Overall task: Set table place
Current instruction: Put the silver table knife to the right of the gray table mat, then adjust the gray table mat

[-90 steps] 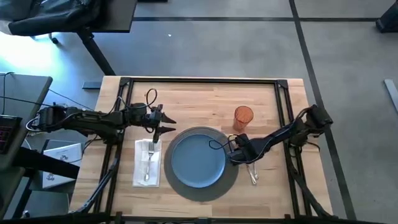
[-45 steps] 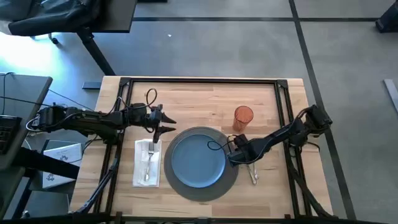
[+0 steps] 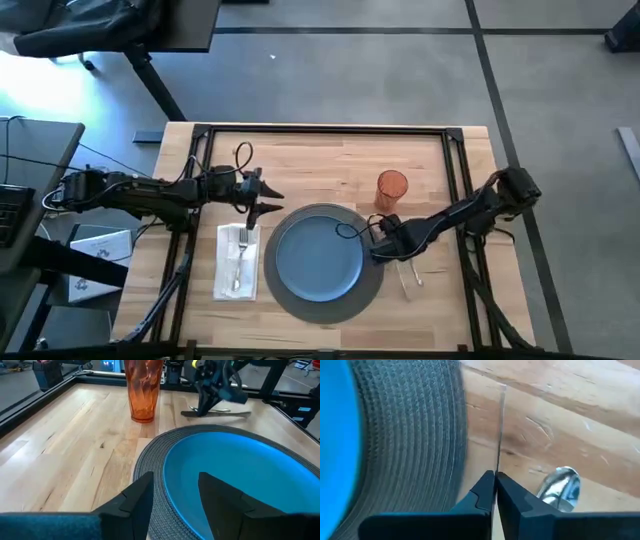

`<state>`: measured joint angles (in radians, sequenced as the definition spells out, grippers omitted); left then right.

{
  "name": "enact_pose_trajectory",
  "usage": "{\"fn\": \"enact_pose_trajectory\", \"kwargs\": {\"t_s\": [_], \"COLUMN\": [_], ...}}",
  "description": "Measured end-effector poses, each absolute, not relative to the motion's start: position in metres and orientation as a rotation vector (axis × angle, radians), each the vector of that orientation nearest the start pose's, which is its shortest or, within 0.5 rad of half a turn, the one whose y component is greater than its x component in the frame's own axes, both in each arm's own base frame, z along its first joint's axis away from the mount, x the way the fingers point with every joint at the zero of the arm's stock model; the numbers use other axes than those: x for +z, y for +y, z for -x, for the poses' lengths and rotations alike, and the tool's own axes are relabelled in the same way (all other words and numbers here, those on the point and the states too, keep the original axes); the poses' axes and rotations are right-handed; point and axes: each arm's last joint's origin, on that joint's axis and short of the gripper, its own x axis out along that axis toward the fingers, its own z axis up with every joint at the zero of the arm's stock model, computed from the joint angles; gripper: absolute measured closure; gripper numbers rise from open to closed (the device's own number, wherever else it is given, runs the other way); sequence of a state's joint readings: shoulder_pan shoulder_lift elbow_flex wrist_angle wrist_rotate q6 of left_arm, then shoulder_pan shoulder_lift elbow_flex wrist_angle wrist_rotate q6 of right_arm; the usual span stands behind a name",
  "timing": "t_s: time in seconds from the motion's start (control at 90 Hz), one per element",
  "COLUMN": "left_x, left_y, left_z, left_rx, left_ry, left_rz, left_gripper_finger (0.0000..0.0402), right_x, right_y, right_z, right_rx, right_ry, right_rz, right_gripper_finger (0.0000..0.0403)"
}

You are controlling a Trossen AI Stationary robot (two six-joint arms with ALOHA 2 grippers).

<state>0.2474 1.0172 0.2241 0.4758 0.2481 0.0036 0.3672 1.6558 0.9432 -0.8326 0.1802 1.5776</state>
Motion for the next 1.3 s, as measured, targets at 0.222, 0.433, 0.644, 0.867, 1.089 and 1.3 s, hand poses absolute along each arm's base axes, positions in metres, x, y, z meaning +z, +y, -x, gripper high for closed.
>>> {"fn": "enact_pose_trajectory", "kwargs": {"t_s": [0.222, 0.433, 0.644, 0.867, 1.089, 1.3], "left_x": [0.166, 0.166, 0.165, 0.166, 0.166, 0.166], "left_y": [0.039, 0.039, 0.039, 0.039, 0.039, 0.039], "left_z": [-0.183, -0.183, -0.183, -0.183, -0.183, -0.183], "left_rx": [-0.001, -0.002, -0.002, -0.002, -0.004, -0.005], "left_ry": [0.308, 0.309, 0.31, 0.307, 0.308, 0.309], "left_rz": [0.074, 0.068, 0.07, 0.073, 0.074, 0.075], "left_gripper_finger": [0.0259, 0.0259, 0.0259, 0.0259, 0.0259, 0.0259], "right_x": [0.15, 0.125, 0.122, 0.122, 0.128, 0.149], "right_y": [0.093, 0.091, 0.089, 0.088, 0.086, 0.08], "right_z": [-0.241, -0.231, -0.226, -0.225, -0.22, -0.209], "right_rx": [-0.969, -0.957, -0.982, -1.0, -0.991, -0.944], "right_ry": [1.087, 0.959, 0.975, 0.977, 0.993, 0.993], "right_rz": [-0.936, -1.045, -1.003, -1.0, -0.97, -0.924], "right_gripper_finger": [0.0402, 0.0403, 0.0403, 0.0377, 0.0297, 0.0264]}}
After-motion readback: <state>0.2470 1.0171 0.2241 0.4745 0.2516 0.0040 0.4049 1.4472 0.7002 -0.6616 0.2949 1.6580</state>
